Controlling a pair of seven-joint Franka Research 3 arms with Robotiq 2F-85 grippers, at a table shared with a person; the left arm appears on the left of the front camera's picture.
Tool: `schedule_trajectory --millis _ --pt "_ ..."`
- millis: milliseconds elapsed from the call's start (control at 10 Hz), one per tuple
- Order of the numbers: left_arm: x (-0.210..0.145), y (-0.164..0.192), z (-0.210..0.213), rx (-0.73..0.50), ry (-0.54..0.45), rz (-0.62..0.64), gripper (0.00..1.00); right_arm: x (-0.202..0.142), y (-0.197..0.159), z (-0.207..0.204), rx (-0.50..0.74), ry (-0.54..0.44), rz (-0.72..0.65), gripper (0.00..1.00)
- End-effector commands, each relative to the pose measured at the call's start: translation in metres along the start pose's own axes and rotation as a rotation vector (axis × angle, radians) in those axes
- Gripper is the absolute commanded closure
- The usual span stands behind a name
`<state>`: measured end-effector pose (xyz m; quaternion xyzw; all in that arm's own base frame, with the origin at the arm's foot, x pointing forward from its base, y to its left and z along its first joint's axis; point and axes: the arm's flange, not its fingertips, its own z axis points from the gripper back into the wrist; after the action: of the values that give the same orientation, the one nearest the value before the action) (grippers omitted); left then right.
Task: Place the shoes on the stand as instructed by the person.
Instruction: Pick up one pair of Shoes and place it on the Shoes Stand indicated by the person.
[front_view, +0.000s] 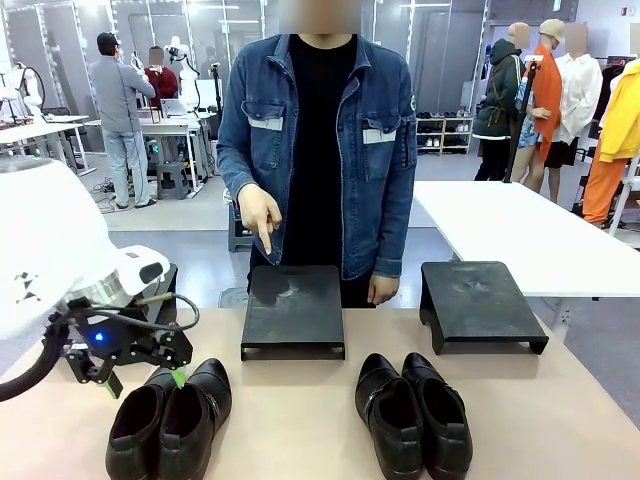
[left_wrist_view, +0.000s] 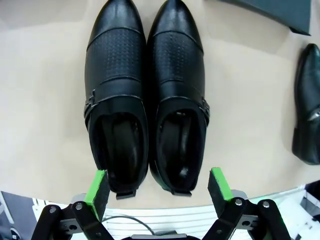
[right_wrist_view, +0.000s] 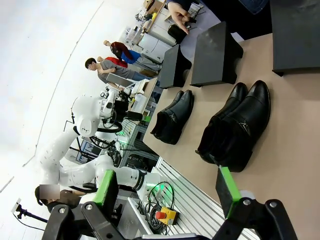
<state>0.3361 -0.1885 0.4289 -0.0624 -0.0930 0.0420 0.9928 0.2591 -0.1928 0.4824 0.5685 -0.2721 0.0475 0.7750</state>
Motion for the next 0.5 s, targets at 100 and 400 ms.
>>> schedule_trajectory --millis 100,400 --pt "-0.009 0.000 -0.042 0.067 -0.016 0.030 0.00 0.001 0.001 0.001 0.008 -0.005 0.020 0.00" --pt "-0.007 0.001 -0.066 0.077 -0.032 0.045 0.00 0.001 0.001 0.001 0.008 -0.005 0.020 0.00"
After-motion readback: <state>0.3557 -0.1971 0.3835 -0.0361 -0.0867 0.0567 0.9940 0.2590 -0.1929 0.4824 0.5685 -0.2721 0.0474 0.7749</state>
